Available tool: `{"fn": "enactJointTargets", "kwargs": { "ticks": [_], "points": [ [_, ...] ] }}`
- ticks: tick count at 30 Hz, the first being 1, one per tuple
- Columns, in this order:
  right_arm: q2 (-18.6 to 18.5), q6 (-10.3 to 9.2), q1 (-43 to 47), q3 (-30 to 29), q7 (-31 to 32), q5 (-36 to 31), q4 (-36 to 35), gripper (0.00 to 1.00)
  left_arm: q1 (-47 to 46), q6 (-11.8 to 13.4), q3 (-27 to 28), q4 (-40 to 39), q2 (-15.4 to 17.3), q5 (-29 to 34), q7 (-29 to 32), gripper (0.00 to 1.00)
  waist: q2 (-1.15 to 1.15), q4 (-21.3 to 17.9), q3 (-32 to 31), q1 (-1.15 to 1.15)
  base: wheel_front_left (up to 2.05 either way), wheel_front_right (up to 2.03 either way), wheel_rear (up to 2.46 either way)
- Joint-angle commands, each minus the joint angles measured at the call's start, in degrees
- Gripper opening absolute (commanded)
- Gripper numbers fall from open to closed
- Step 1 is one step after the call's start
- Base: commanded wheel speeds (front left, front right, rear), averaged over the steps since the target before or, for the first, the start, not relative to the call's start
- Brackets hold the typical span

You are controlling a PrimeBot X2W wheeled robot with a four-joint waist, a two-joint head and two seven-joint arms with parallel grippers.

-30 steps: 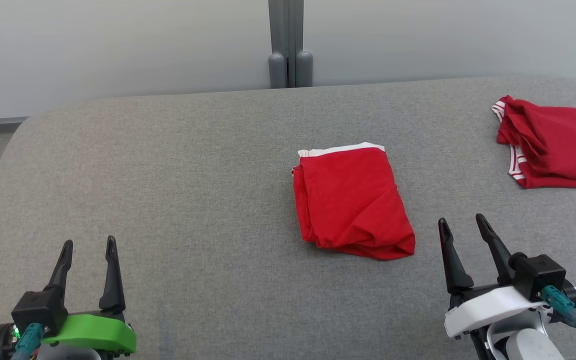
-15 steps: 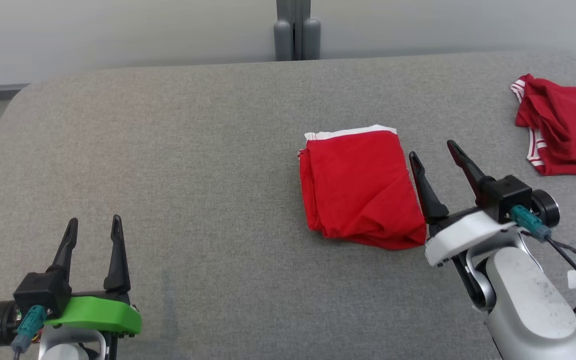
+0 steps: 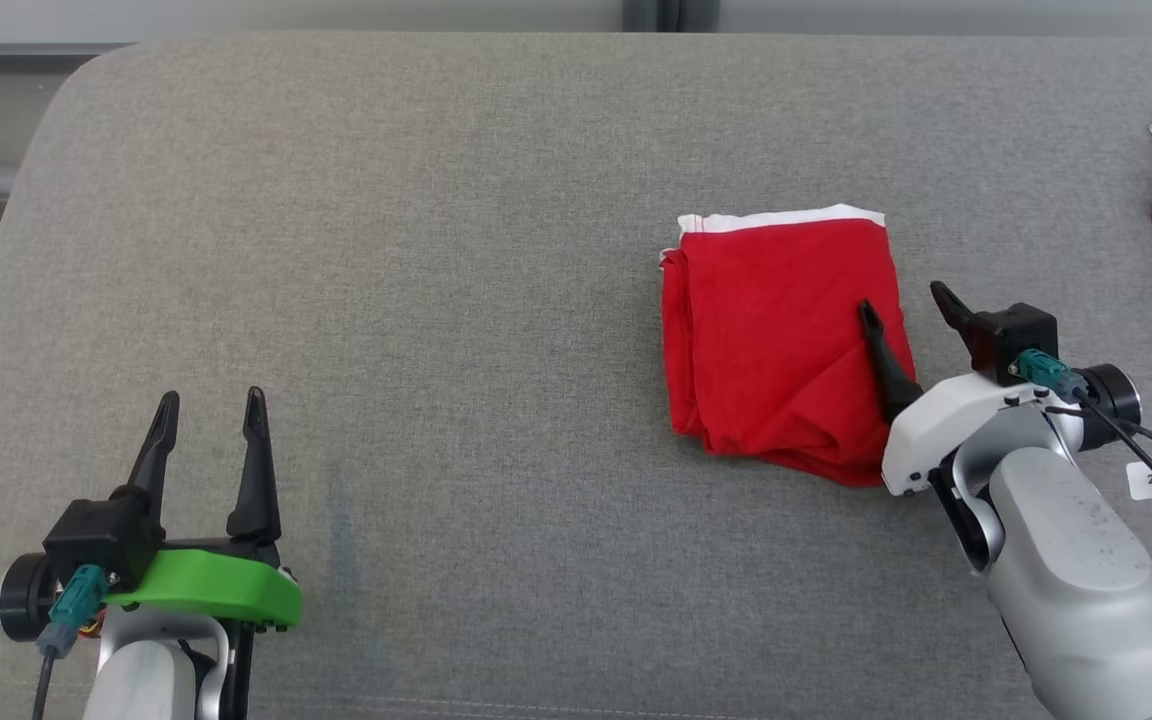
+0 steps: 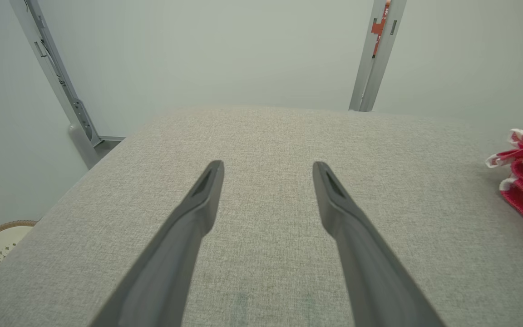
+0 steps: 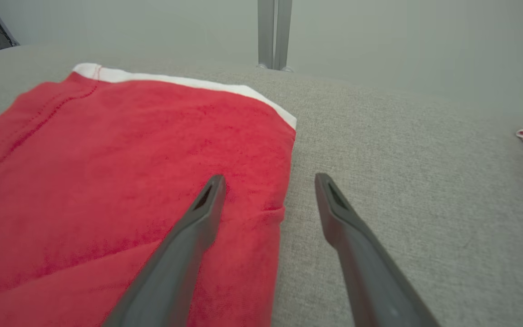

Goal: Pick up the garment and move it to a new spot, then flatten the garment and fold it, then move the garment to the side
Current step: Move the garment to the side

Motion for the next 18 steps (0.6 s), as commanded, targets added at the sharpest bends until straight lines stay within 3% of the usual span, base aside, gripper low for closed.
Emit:
{"fn": "enactJointTargets", "kwargs": {
  "ticks": [1, 8, 9, 10, 11, 18],
  "points": [
    [-0.1, -0.06, -0.7, -0.3, -0.3, 0.3, 1.6, 1.0, -1.0, -0.3, -0.1, 0.3, -0.1, 0.0, -0.5, 1.0, 0.0, 1.1, 1.2, 0.0, 0.0, 0.0, 0.0],
    [1.1, -0.06, -2.8, 0.1, -0.3, 1.9, 9.1, 1.0, -2.3, -0.5, 0.4, 0.3, -0.4, -0.1, -0.4, 1.0, 0.0, 1.3, 2.6, 0.0, 0.0, 0.0, 0.0],
    [1.4, -0.06, -3.1, 0.3, -0.2, 2.4, 10.2, 0.62, -2.4, -0.6, 0.5, 0.4, -0.4, -0.1, -0.4, 1.0, 0.0, 1.3, 2.7, 0.0, 0.0, 0.0, 0.0],
    [1.7, -0.06, -3.3, 0.7, -0.2, 2.9, 10.9, 0.39, -2.5, -0.6, 0.5, 0.5, -0.5, -0.1, -0.4, 1.0, 0.0, 1.3, 2.6, 0.0, 0.0, 0.0, 0.0],
    [2.0, -0.06, -3.5, 1.2, -0.1, 3.4, 11.8, 0.0, -2.5, -0.7, 0.6, 0.6, -0.6, -0.1, -0.4, 1.0, 0.0, 1.2, 2.5, 0.0, 0.0, 0.0, 0.0],
    [0.5, -0.11, -7.0, 4.9, -0.3, 5.8, 13.2, 0.0, -1.9, -0.8, 1.3, 0.0, -1.0, 0.6, -0.4, 1.0, 0.0, -0.3, 2.5, 0.0, 0.0, 0.0, 0.0]
  ]
}}
